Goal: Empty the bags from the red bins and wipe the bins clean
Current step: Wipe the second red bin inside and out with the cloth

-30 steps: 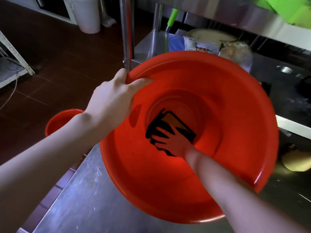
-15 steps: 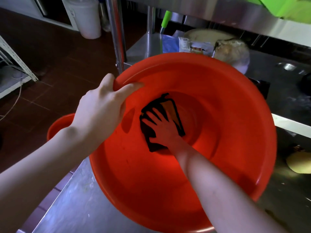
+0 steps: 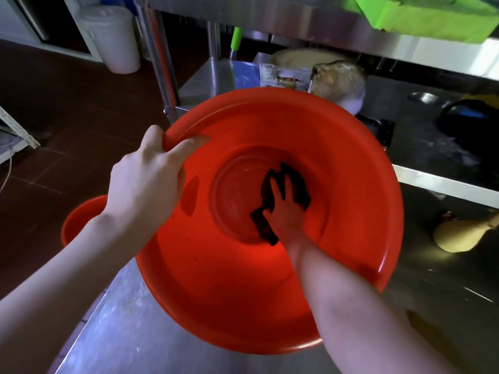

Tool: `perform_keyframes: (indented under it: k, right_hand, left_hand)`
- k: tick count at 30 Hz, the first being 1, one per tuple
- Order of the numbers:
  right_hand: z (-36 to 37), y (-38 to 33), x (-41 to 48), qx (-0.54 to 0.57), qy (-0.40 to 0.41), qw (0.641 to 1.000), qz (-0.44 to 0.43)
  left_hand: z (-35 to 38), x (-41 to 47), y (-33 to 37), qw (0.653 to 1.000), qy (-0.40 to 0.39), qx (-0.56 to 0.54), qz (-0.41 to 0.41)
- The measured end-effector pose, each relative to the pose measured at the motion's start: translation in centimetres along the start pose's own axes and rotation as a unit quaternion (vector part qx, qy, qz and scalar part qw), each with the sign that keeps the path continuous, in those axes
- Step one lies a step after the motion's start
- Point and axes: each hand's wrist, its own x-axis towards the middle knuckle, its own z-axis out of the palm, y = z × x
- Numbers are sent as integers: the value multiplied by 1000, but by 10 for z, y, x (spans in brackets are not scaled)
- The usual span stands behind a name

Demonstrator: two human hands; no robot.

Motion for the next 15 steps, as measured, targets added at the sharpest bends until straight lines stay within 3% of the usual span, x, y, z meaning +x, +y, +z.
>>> perform_keyframes:
  k: [8,15]
  right_hand:
    - [40,-36,-46,72,-69,990,103]
    - [41,-40,-37,123,-52,986,104]
  left_hand:
    - [2,2,-7,1000,0,-5,-1]
    - [2,3,-3,1000,-2,-14,2]
